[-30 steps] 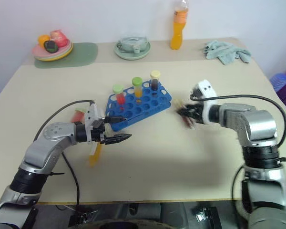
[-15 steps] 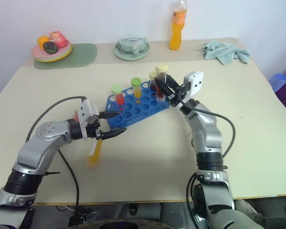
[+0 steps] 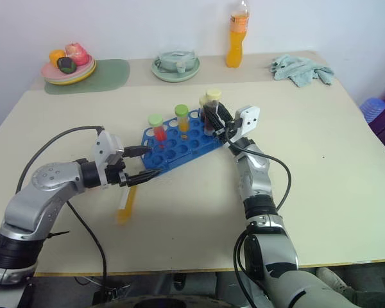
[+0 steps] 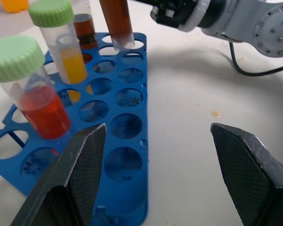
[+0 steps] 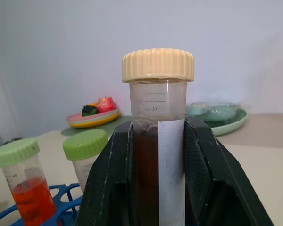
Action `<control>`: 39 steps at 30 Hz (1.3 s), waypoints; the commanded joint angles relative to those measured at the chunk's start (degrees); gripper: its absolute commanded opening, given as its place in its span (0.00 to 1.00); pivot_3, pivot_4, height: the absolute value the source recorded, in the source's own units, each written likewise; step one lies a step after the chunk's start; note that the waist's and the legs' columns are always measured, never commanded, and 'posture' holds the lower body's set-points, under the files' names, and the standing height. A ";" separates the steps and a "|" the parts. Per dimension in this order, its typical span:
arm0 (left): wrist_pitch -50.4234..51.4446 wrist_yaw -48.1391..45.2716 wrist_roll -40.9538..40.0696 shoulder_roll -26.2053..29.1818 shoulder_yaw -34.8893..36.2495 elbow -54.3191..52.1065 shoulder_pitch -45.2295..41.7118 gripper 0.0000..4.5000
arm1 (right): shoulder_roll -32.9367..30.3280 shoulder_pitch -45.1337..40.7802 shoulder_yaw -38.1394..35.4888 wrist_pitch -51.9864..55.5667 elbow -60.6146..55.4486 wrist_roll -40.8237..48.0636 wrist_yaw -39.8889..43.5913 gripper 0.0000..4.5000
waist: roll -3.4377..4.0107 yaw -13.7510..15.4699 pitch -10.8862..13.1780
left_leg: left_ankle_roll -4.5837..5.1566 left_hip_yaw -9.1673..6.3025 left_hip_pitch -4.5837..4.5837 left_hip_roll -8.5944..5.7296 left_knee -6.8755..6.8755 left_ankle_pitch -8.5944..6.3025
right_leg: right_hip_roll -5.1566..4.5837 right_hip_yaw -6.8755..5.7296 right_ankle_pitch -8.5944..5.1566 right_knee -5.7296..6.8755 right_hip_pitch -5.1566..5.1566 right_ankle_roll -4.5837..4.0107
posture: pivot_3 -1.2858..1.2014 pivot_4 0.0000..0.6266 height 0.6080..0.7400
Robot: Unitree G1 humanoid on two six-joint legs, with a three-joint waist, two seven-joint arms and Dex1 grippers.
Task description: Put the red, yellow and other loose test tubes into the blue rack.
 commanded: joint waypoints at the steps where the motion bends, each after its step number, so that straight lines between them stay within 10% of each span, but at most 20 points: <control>1: -0.21 0.46 -0.74 0.67 1.89 -2.08 0.38 0.81 | -0.86 0.09 -1.09 0.02 -3.49 2.29 1.13 0.17 | 0.00 0.01 0.00 | -0.01 0.00 0.00 0.00 0.00 -0.01 | 0.01 0.01 0.00 0.00 0.00 0.00 | 0.52 0.24 1.00; 39: -0.77 4.24 -8.36 -0.39 11.73 -9.71 14.04 0.81 | -0.01 -0.27 -0.78 -9.78 8.67 -0.30 0.72 0.17 | 0.02 0.08 0.00 | -0.24 0.26 0.41 0.43 -0.28 -0.07 | 0.36 0.33 0.09 -0.05 0.15 -0.26 | 0.52 0.24 1.00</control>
